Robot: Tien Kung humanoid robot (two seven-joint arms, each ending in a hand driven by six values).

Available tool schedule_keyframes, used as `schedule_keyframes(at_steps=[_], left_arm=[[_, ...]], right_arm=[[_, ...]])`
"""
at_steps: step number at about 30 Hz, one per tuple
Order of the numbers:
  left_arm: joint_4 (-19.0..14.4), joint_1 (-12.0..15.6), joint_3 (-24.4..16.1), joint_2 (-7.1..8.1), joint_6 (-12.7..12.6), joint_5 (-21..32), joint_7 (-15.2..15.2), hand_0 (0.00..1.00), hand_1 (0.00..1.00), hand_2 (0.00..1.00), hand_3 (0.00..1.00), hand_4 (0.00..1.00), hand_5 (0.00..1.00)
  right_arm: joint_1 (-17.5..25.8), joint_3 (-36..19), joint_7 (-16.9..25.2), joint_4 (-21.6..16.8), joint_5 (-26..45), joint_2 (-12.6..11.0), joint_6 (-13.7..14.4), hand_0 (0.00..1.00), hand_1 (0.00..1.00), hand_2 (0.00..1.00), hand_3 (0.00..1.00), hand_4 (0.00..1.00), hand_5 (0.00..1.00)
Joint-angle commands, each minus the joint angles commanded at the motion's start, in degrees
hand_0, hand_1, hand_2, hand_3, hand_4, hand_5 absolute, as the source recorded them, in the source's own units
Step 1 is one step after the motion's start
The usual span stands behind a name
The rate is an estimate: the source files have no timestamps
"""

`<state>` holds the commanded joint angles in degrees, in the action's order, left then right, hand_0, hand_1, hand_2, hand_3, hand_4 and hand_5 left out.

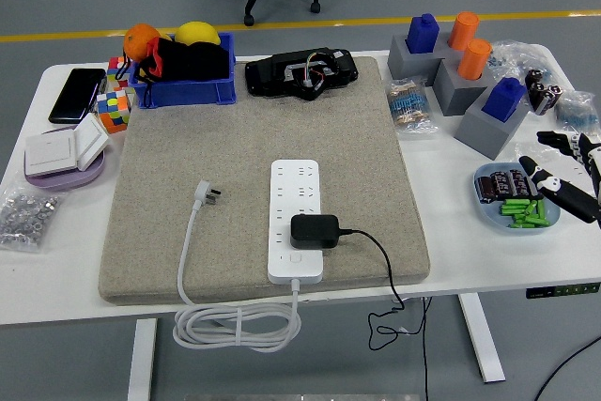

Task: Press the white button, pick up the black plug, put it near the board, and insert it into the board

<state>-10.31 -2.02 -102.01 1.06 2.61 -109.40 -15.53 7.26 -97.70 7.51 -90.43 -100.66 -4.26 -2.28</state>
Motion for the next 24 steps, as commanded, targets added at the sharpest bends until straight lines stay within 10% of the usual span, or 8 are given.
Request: schedule_keyframes(at_steps=[24], left_arm=[[0.0,0.3,-0.6,-0.07,0.0,-0.4,0.1,0.481,0.497,0.499,0.587,0.568,0.265]], right_arm=[[1.1,-1.1,-2.3,-0.6,-0.7,0.3,-0.8,0.847,0.755,0.697,0.685,0.863,0.527]])
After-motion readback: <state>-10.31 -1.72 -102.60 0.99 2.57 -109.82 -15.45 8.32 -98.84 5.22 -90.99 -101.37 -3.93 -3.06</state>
